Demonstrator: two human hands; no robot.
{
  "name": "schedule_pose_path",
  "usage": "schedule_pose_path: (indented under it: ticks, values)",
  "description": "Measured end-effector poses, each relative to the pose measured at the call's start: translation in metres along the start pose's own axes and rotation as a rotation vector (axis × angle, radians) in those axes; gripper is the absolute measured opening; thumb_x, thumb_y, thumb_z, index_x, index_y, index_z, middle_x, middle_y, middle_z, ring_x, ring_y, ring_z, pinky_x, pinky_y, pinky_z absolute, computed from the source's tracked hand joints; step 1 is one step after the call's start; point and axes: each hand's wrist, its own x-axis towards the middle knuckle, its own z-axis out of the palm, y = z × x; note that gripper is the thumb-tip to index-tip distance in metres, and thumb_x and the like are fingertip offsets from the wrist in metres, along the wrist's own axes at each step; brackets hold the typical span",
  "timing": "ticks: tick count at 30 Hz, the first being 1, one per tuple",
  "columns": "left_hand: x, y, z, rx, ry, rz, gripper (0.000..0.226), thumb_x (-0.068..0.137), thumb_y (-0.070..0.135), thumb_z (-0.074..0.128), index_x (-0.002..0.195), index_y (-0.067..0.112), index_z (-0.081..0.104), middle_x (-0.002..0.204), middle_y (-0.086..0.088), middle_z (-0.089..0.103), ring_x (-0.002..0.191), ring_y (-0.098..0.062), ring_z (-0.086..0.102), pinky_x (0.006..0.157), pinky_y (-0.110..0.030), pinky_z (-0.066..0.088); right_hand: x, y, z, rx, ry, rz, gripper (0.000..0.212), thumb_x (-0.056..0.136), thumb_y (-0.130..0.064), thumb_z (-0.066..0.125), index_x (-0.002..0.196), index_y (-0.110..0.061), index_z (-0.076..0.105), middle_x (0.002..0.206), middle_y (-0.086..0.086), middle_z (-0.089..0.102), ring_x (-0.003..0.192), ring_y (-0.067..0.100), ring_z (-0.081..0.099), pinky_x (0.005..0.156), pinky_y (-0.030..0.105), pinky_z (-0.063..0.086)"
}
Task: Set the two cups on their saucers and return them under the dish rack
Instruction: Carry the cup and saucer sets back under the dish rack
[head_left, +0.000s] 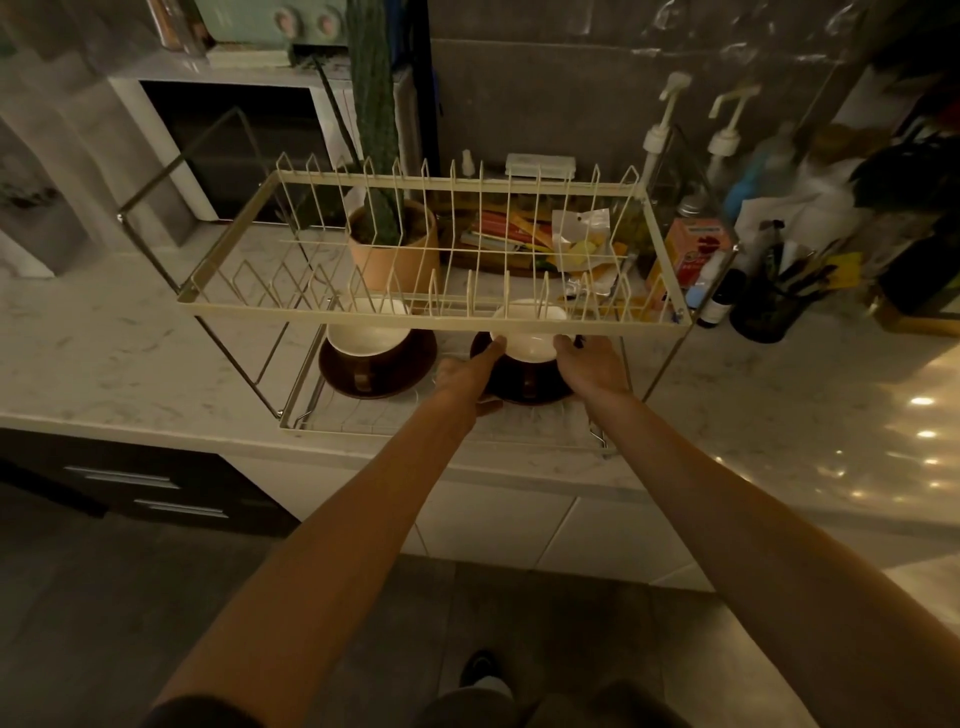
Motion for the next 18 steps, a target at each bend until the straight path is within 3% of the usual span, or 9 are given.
schedule_pose_path:
  ticks: [4, 7, 10, 13, 16, 18]
  values:
    - [-0.003, 0.001, -0.014, 0.117, 0.027, 0.025, 0.069, 0.088, 0.05, 0.061, 0.139, 0.01, 0.038, 0.134, -0.015, 0.054, 0.114, -0.032, 0.06, 0.088, -0.044, 0.056, -0.006, -0.003, 0.003, -0.123, 0.04, -0.077, 0.053, 0.099, -0.042, 0.042, 0.14, -0.009, 0.049, 0.144, 0.015, 0.053, 0.13, 0.033, 0.05, 0.107, 0.039, 0.041]
    - [-0.008, 0.004, -0.034, 0.241, 0.03, 0.099, 0.06, 0.092, 0.046, 0.056, 0.138, 0.009, 0.045, 0.129, -0.015, 0.058, 0.109, -0.031, 0.062, 0.082, -0.042, 0.057, -0.015, -0.011, 0.01, -0.228, 0.117, -0.186, 0.056, 0.099, -0.046, 0.042, 0.141, -0.01, 0.047, 0.147, 0.011, 0.05, 0.136, 0.03, 0.045, 0.114, 0.039, 0.033]
    - [-0.017, 0.007, -0.057, 0.313, 0.043, 0.139, 0.051, 0.094, 0.041, 0.054, 0.133, 0.009, 0.051, 0.119, -0.013, 0.063, 0.102, -0.03, 0.064, 0.08, -0.043, 0.057, -0.03, -0.024, 0.018, -0.292, 0.193, -0.354, 0.057, 0.096, -0.049, 0.046, 0.14, -0.013, 0.048, 0.143, 0.009, 0.053, 0.134, 0.03, 0.046, 0.113, 0.042, 0.034]
    - [-0.026, 0.006, -0.08, 0.353, 0.06, 0.179, 0.044, 0.094, 0.037, 0.054, 0.128, 0.009, 0.056, 0.113, -0.012, 0.067, 0.095, -0.026, 0.066, 0.076, -0.04, 0.057, -0.041, -0.038, 0.032, -0.273, 0.147, -0.522, 0.038, 0.097, -0.036, 0.052, 0.124, -0.009, 0.058, 0.123, 0.01, 0.064, 0.12, 0.028, 0.055, 0.104, 0.034, 0.038]
    - [-0.034, 0.008, -0.104, 0.365, 0.16, 0.294, 0.036, 0.093, 0.034, 0.055, 0.12, 0.011, 0.061, 0.106, -0.009, 0.071, 0.081, -0.018, 0.067, 0.064, -0.032, 0.056, -0.059, -0.054, 0.043, -0.182, 0.011, -0.523, 0.026, 0.101, -0.029, 0.049, 0.083, -0.012, 0.06, 0.077, 0.001, 0.062, 0.078, 0.017, 0.06, 0.084, 0.029, 0.046]
    - [-0.036, 0.011, -0.119, 0.373, 0.245, 0.365, 0.035, 0.092, 0.035, 0.054, 0.116, 0.012, 0.064, 0.097, -0.007, 0.073, 0.075, -0.015, 0.067, 0.058, -0.028, 0.052, -0.063, -0.056, 0.054, -0.177, -0.035, -0.535, 0.028, 0.102, -0.029, 0.047, 0.085, -0.012, 0.061, 0.081, 0.005, 0.063, 0.084, 0.023, 0.063, 0.085, 0.032, 0.046]
